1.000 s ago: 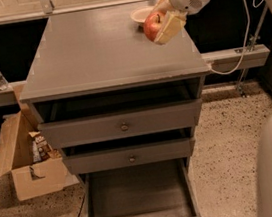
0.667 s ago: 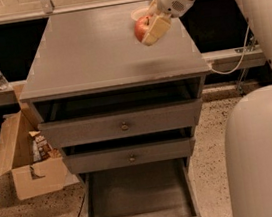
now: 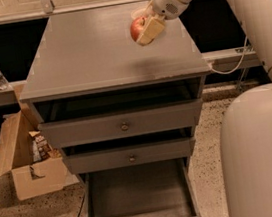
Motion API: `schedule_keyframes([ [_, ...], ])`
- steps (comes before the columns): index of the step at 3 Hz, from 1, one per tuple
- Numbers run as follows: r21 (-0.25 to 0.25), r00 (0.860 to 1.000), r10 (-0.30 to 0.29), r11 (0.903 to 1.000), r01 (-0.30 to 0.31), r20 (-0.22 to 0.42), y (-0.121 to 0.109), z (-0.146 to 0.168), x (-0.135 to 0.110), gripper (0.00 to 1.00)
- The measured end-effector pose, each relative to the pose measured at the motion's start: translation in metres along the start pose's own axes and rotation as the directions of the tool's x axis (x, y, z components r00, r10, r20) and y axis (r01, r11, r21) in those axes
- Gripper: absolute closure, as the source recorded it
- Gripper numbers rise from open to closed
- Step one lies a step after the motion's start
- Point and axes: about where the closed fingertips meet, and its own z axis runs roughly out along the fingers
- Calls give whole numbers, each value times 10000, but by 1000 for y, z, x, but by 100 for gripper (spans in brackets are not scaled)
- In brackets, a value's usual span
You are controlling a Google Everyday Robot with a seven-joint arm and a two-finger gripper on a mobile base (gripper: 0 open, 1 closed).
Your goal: Pick apple from bottom drawer and place on counter
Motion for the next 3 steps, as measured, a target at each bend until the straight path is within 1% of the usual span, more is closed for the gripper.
schedule_keyframes([
  [1,635,9622,2693,9604,-2714,398,-23,33,-7,100],
  [2,821,9093,4151,9056,-4161,299,-29,49,-8,100],
  [3,879,8695,4936,8671,-4903,-195,-31,76,-10,100],
])
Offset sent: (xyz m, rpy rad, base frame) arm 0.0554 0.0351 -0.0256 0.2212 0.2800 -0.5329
